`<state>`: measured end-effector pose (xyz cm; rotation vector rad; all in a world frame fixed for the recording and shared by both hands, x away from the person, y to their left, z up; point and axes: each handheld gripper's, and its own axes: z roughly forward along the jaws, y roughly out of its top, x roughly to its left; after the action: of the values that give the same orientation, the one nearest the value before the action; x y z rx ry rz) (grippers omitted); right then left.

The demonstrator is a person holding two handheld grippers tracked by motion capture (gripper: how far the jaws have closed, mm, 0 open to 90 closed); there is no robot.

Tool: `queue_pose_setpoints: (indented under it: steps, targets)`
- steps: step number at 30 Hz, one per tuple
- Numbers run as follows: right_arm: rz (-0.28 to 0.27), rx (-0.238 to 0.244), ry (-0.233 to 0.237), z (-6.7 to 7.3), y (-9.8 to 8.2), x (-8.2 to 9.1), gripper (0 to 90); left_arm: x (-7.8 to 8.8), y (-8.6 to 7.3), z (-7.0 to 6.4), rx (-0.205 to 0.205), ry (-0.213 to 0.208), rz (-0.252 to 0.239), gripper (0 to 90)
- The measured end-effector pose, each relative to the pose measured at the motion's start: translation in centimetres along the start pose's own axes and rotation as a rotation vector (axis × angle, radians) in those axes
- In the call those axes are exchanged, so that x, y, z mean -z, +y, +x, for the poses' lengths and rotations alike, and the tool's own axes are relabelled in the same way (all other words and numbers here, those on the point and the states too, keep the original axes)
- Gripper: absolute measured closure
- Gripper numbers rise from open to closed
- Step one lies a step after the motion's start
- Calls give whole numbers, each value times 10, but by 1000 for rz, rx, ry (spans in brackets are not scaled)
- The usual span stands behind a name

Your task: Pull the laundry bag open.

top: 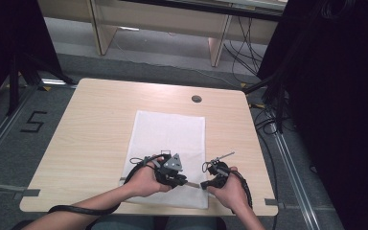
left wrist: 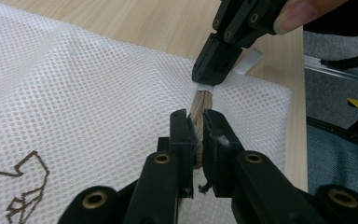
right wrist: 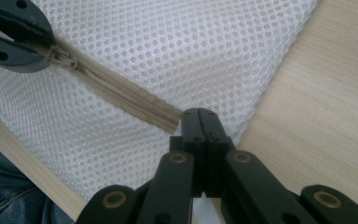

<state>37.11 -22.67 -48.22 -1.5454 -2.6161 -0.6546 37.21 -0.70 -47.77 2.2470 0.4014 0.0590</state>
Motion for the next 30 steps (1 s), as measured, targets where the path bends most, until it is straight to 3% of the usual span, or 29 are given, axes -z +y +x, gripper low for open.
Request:
queue_pose_setpoints:
  steps: [1,18,19,21,23,28,30]
  targets:
    - [-10,17,-1,-1,0,-1,900,0,0,0,0,0,0,824]
    - [-1,0,-7,-1,0,0,900,8,-1,2,-2,3,0,824]
    - [-10,16,1,-2,0,-1,900,8,-1,2,5,-1,-3,824]
    - [-4,5,-5,-1,0,-1,900,9,-2,2,17,2,-2,824]
    - [-12,19,1,-2,0,-1,900,10,-2,3,6,2,-4,824]
    - [0,0,-7,-1,0,0,900,12,-2,3,-3,2,2,824]
    - [-12,17,0,-2,0,-1,900,12,-3,3,9,1,-1,824]
